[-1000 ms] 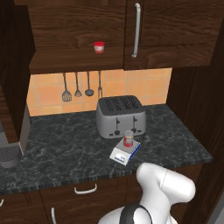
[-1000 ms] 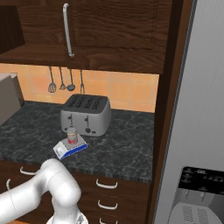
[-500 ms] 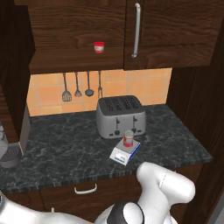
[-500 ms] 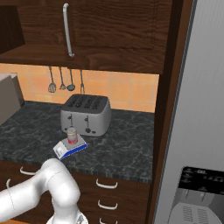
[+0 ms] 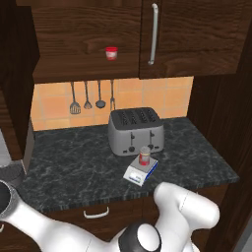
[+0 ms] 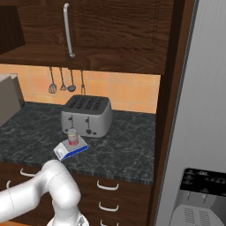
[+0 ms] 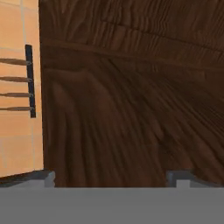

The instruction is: Pick the canned food and place it on the digital scale for weighing, and close the cabinet.

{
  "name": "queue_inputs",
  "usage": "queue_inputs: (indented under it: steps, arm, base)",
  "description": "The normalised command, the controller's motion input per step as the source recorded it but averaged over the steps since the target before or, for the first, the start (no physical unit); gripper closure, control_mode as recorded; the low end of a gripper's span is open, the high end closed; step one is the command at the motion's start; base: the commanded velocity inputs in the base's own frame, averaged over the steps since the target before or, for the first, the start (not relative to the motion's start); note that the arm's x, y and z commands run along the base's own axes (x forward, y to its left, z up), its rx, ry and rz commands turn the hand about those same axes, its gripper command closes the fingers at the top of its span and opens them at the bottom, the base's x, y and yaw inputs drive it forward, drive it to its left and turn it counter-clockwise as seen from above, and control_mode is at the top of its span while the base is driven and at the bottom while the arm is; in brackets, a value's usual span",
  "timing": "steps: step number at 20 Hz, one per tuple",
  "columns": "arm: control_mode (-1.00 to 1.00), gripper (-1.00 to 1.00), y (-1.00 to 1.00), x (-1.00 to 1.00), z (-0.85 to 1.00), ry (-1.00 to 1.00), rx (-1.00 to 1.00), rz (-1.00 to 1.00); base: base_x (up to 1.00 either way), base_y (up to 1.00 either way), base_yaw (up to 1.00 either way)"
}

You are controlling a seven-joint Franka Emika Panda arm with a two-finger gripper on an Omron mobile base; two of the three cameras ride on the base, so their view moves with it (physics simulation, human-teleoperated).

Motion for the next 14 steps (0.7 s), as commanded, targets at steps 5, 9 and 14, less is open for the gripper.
queue_inputs:
  steps: [5,9,14]
  arm:
    - [-1.0,-1.0,-0.99,-0.04,0.7,-0.34,0.01,-0.03]
    - [-1.0,-1.0,-1.0,-0.03,0.77,-0.26,0.06,-0.02]
    - [-1.0,-1.0,-1.0,-0.02,0.97,-0.03,0.08,-0.04]
  base:
    - [0.0,0.0,0.0]
    - [0.0,0.0,0.0]
    - [0.0,0.0,0.0]
